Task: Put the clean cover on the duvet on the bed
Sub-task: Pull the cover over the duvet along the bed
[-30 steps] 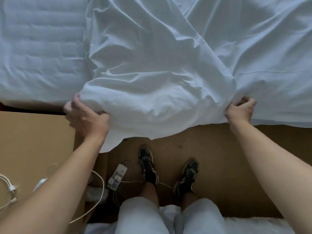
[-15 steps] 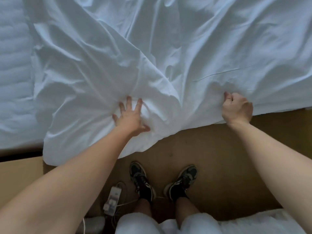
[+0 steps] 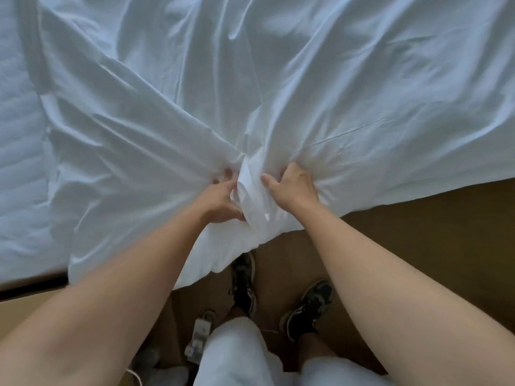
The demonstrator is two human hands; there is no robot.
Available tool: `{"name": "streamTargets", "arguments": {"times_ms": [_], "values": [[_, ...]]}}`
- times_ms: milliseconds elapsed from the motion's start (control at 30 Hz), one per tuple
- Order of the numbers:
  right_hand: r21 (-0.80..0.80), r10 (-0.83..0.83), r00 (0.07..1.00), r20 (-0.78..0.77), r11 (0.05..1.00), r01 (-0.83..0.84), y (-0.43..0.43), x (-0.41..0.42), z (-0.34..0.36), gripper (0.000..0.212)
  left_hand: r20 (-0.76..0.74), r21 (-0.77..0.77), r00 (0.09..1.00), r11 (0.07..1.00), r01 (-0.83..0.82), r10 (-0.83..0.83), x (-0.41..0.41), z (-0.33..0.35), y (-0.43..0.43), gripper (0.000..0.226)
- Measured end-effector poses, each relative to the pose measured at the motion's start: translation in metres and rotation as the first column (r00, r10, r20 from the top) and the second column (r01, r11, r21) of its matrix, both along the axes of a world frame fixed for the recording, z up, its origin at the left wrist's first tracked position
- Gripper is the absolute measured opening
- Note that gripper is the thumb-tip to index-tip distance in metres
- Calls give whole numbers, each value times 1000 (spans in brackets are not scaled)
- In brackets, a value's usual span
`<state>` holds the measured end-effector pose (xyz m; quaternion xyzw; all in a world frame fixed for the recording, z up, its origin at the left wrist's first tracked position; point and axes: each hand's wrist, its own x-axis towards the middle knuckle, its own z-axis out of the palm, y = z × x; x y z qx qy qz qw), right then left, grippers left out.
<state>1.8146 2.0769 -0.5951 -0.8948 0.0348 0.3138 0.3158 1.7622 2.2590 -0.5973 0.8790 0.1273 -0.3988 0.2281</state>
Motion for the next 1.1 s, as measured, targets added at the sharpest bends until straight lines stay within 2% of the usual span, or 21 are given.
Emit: {"name": "streamTargets", "arguments": {"times_ms": [33,100,167,267,367,500,600,733,833,900,933,967,1000,1033,1100], "values": [[-10,-2,1000,-24,1000,1,7,-5,-1,43,-17,16,1000,1000,22,-22,3,-3,2,109],[-88,42,998,-43,995,-46,19,-13,-6,34,-40,4,999,1000,31,-31,5,-6,6,103],[-112,1,1000,-27,994,-4,25,-14,-10,25,-63,-60,998,998,4,-8,5,-7,8,101],[-63,-56,998,-24,997,54,23,-14,-15,27,-100,-93,995,996,8,-17,6,-8,15,110],[27,-165,986,-21,986,166,6,-18,-16,17,-94,-112,995,993,35,-45,4,-8,17,123],[17,-244,951,190,969,246,-34,-10,-8,18,25,-120,998,991,54,-51,-5,-10,18,136],[-86,-212,911,352,962,257,-69,10,5,14,-34,-94,998,994,57,-61,-10,-14,24,141],[-145,-414,774,479,832,535,-134,40,26,12,-37,-82,997,995,62,-65,-11,-16,32,141],[-116,-490,755,436,801,587,-149,38,33,16,-78,-64,993,995,79,-84,-9,-13,31,147],[50,-586,768,260,802,595,-139,34,31,25,-129,-32,982,991,131,-134,-6,-9,22,155],[182,-654,748,114,754,631,-134,33,31,32,-138,-14,979,988,152,-153,-6,-7,14,158],[311,-721,691,-43,648,695,-129,30,30,37,-123,3,980,987,161,-159,-6,-6,3,158],[378,-789,599,-138,517,768,-128,28,27,38,-85,22,983,987,162,-160,-7,-4,-8,155],[378,-859,486,-163,400,835,-128,24,21,34,-32,45,986,985,167,-165,-9,-3,-20,149],[245,-937,339,-88,309,919,-129,11,6,27,41,122,979,974,192,-199,-15,-3,-41,140]]}}
